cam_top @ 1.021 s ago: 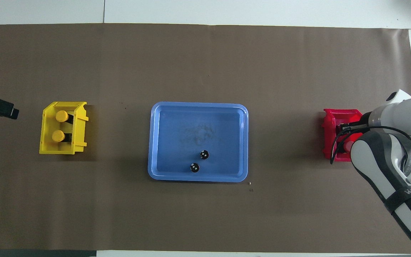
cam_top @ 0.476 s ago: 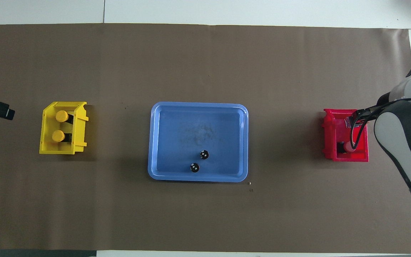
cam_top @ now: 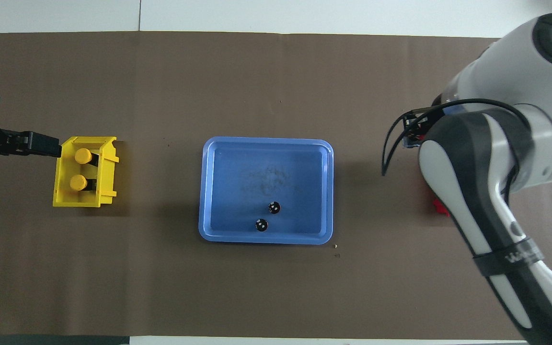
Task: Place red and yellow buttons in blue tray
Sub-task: 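Carry the red button into the blue tray while the left gripper reaches the yellow bin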
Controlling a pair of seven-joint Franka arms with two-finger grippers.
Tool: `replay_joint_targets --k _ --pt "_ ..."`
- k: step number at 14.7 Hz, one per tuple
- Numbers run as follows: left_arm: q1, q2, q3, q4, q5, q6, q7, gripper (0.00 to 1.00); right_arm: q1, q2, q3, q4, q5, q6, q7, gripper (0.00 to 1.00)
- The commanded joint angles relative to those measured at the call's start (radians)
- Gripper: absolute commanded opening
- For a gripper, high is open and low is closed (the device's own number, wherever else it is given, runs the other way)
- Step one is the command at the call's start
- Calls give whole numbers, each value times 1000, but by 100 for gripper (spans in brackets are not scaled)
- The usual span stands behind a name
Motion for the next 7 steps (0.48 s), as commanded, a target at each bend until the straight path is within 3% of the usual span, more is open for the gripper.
replay_joint_targets --k 1,4,7 --pt "1 -24 8 -62 16 65 -8 100 149 98 -2 42 2 62 262 5" --pt "15 -1 8 -114 16 162 -7 100 255 175 -1 57 1 141 403 7" --pt "27 106 11 -164 16 347 -7 87 312 224 -1 30 -4 198 485 10"
